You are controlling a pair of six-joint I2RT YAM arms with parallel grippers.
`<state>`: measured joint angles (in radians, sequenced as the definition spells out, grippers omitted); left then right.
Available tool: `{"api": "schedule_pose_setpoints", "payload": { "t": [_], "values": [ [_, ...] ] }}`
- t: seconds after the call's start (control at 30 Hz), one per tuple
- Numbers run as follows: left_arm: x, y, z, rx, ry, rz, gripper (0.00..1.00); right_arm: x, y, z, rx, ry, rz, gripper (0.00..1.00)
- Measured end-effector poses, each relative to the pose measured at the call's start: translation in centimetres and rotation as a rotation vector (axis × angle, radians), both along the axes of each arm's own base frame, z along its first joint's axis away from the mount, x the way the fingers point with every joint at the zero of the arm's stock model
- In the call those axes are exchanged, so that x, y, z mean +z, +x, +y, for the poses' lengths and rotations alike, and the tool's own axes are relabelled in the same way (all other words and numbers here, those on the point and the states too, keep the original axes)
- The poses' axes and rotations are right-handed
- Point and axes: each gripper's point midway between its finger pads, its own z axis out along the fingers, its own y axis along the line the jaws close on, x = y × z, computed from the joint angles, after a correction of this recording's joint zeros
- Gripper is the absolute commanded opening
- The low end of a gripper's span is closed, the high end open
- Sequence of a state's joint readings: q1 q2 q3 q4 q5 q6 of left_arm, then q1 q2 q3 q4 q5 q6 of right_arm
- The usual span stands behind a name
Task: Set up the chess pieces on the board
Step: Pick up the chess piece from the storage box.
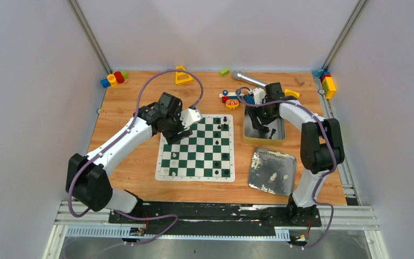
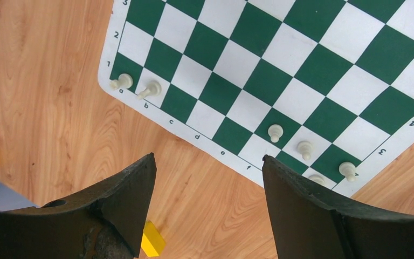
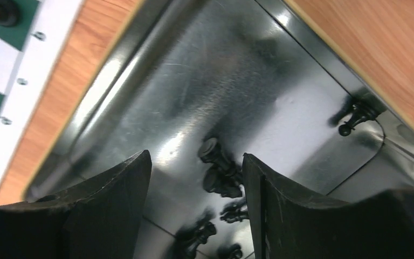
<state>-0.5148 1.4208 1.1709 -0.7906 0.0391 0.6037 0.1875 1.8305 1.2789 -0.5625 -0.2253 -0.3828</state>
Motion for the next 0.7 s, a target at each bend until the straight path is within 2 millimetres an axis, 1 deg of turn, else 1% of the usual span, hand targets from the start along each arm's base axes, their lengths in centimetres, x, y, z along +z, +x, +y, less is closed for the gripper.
{"api": "schedule_pose_setpoints", "payload": {
  "t": [0.17,0.27,0.5,0.7],
  "values": [
    [0.2,0.0,0.0,0.002,-0.003,-0.006,0.8,-1.4,0.9,-1.4,0.018,-0.077,0.003,0.61],
    [0.2,0.0,0.1,0.003,-0.001,-0.007,0.8,-1.8,1.0,-1.9,0.034,-0.104,0.005,0.59],
    [0.2,0.0,0.2,0.008,0.005,-0.01,0.81,-2.0,0.7,-2.5,0.078,-0.133,0.011,0.53],
    [0.2,0.1,0.2,0.014,0.005,-0.009,0.81,-2.5,0.6,-3.1,0.111,-0.15,0.019,0.46]
  ]
}}
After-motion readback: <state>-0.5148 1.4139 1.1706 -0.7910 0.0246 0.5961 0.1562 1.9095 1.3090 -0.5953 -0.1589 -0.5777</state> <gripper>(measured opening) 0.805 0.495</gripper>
